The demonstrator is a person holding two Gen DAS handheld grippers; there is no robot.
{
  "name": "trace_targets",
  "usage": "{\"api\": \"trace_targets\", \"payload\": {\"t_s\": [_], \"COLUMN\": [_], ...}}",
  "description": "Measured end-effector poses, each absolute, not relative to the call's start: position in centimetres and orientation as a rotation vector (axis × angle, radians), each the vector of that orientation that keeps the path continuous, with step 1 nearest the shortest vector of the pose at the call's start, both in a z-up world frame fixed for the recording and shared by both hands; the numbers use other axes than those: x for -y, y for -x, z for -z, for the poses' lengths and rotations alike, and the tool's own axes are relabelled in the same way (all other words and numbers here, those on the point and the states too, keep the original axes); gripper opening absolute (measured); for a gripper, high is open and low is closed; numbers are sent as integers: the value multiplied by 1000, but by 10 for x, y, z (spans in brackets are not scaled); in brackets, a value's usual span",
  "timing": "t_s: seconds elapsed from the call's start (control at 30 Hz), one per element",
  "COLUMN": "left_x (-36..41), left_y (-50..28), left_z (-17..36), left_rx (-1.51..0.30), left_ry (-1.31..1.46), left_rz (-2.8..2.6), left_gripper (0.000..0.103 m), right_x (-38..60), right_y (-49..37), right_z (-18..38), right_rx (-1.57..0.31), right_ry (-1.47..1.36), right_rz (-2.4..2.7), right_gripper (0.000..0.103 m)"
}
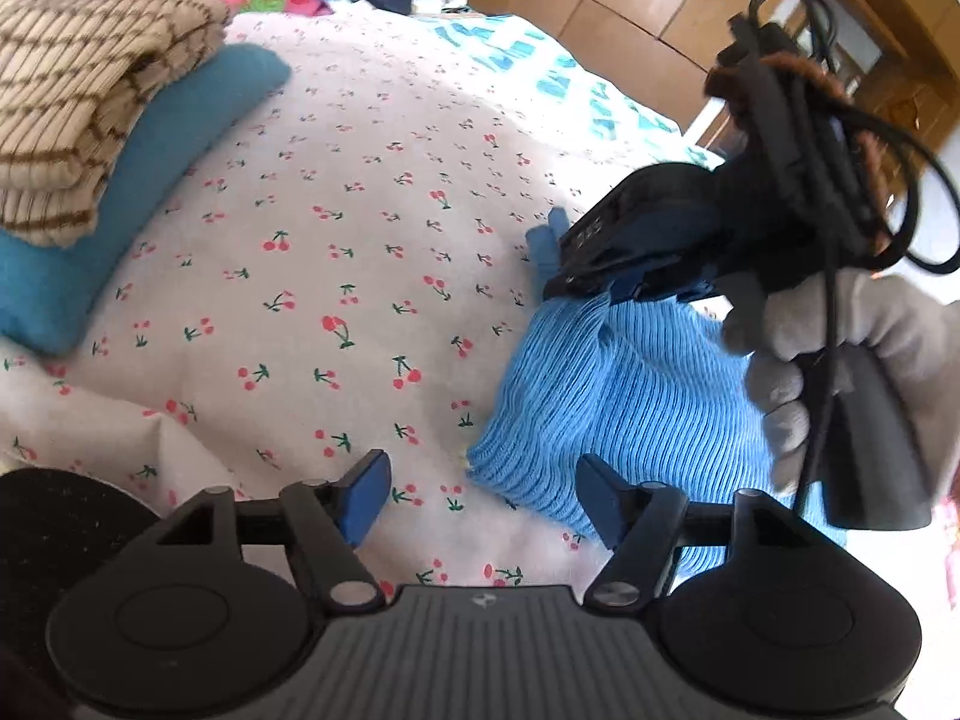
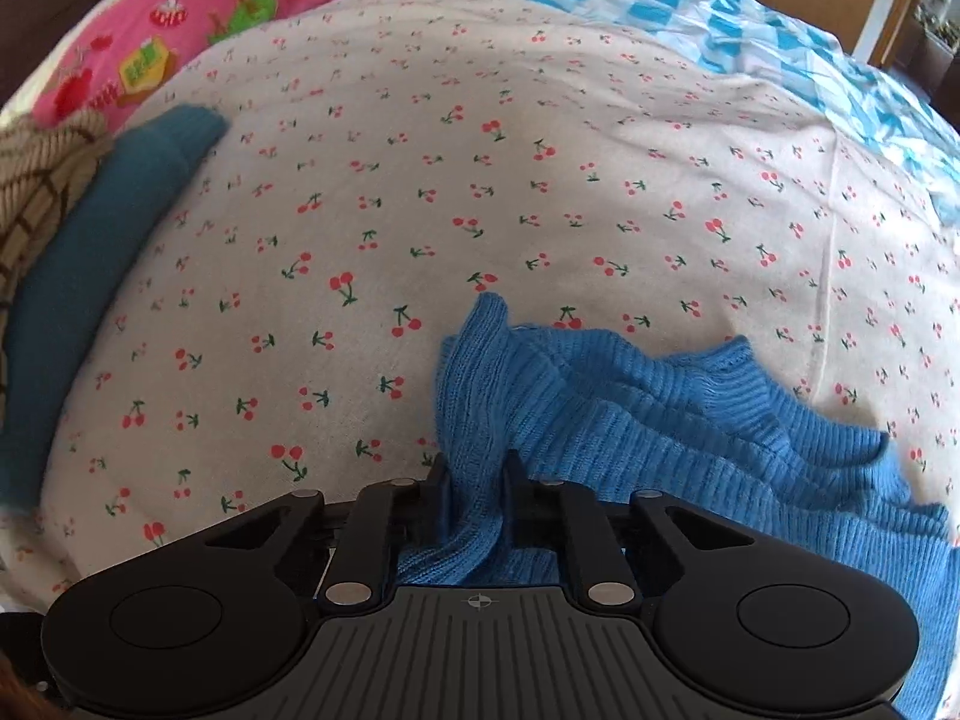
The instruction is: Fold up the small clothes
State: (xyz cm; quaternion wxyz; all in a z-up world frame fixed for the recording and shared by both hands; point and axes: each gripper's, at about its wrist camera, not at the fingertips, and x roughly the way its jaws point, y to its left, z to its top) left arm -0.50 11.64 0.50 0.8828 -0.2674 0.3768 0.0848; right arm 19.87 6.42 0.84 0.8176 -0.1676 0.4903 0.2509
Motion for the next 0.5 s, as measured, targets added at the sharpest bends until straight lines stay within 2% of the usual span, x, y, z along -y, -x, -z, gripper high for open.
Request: {"api": "trace_targets", "payload": {"t_s": [0.17,0.5], "left_x": [-110,-104], "left_y": [3,15], "left_z": [-1,1], "left_rx": [-803,-786], "left_ry": [535,579], "left_rz": [-187,-268], "left_gripper": [78,80], "right_x": [-42,3], "right_y": [-196,-201], "right_z": [-20,-36], "right_rx": [-1016,-982], "right_ry": [270,109], "right_rz": [-552,-573], "right_gripper": [12,12]}}
